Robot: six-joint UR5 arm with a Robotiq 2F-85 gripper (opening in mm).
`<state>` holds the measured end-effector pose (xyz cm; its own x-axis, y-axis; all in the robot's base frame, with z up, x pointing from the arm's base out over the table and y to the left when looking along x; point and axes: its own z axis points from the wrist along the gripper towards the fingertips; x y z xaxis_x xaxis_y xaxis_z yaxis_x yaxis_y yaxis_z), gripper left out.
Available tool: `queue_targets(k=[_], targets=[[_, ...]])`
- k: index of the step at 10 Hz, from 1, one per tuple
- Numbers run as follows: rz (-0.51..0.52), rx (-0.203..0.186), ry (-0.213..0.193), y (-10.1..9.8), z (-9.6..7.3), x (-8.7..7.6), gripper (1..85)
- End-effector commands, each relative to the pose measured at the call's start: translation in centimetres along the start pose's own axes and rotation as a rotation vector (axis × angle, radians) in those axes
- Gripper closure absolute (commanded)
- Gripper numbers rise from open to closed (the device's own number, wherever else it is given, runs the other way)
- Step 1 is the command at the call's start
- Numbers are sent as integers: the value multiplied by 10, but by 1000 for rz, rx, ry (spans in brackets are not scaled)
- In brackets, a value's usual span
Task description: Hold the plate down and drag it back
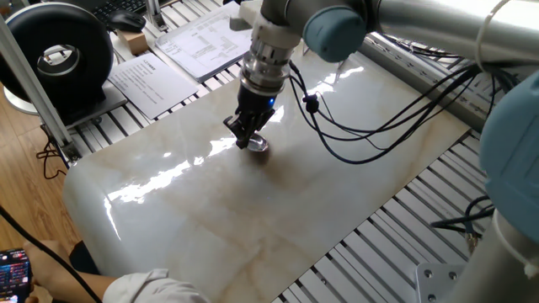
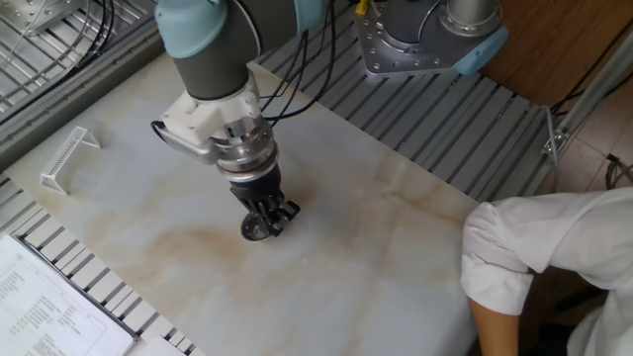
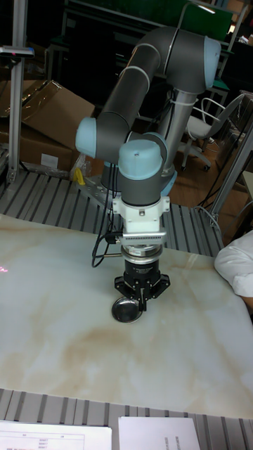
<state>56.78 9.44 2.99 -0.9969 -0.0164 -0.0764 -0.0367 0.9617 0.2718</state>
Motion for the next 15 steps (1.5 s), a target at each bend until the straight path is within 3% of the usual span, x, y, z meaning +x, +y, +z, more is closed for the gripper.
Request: queue_targets(k=[1,4,5,8,9,10,11,14,15], targets=[[-20,21,-9,3,-2,-3,543],[-56,13,-21,9,-5,-9,423],[-58,19,-19,10,-9,-10,423],[-117,42,18,-24,-45,8,470],[-149,60,27,-45,-62,17,503],[-164,54,27,-43,-62,17,583],[-178,83,0,-50,-63,9,843],[-132,204,14,-83,-66,10,843],[-146,220,12,-101,-69,14,843]])
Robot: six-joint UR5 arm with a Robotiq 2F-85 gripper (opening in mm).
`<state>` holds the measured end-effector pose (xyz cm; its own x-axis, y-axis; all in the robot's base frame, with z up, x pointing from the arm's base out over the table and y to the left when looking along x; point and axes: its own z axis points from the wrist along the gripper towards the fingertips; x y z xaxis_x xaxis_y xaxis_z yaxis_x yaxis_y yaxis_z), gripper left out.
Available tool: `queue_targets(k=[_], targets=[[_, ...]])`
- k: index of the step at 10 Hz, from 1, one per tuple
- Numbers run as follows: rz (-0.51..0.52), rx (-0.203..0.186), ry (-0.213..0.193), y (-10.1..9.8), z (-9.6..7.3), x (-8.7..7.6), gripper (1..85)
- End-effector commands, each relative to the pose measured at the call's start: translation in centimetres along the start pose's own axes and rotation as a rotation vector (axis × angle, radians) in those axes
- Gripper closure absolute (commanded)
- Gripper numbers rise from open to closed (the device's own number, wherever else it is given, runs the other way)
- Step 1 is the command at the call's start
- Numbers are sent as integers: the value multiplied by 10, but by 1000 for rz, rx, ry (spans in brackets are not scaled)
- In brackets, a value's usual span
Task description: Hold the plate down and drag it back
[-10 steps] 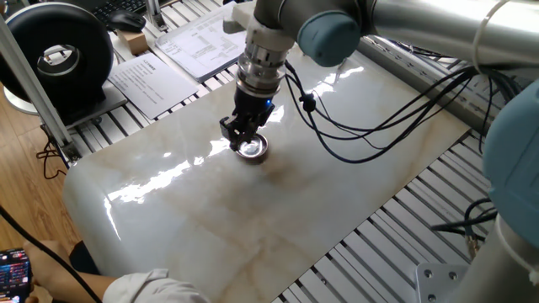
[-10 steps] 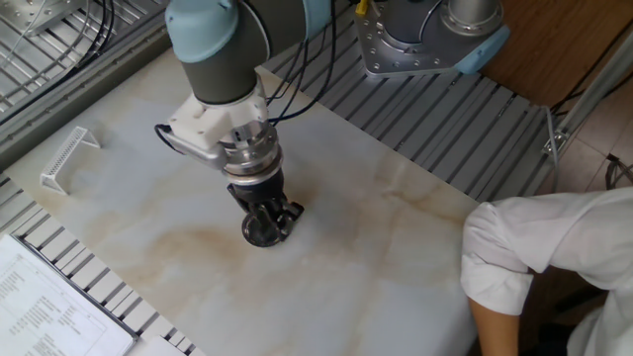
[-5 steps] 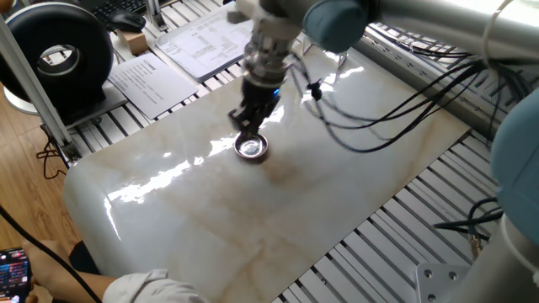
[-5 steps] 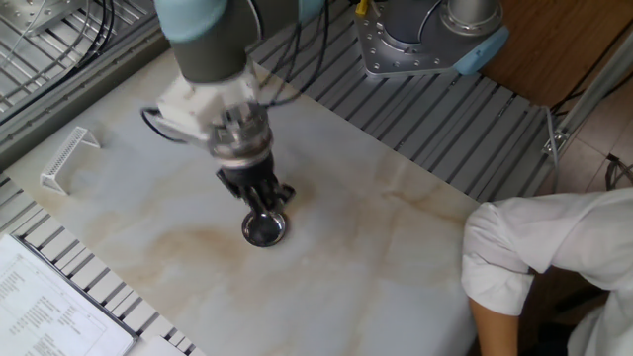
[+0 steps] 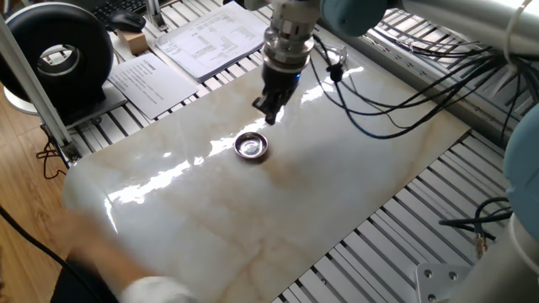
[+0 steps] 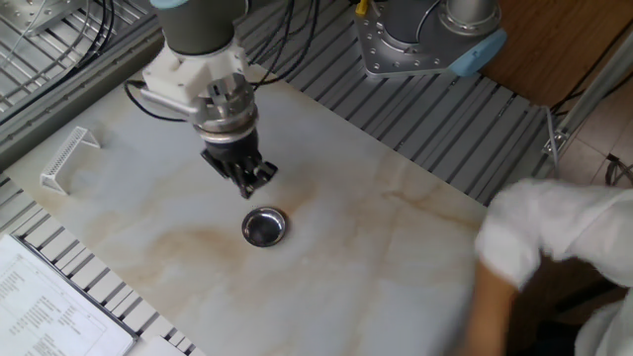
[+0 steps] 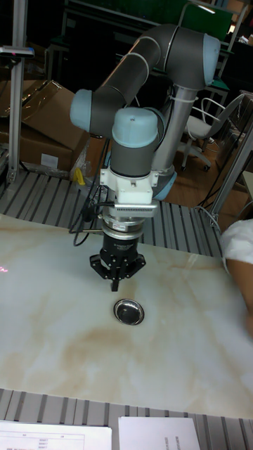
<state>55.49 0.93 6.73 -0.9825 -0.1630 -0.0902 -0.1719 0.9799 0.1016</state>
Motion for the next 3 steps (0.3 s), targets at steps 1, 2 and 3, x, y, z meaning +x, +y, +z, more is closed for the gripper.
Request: queue_targets(k=[1,2,3], targets=[[-24,49,-2,-47,-5,21,843],[-49,39,-17,-59,-5,29,843],[-53,36,-14,-60,-3,33,843]])
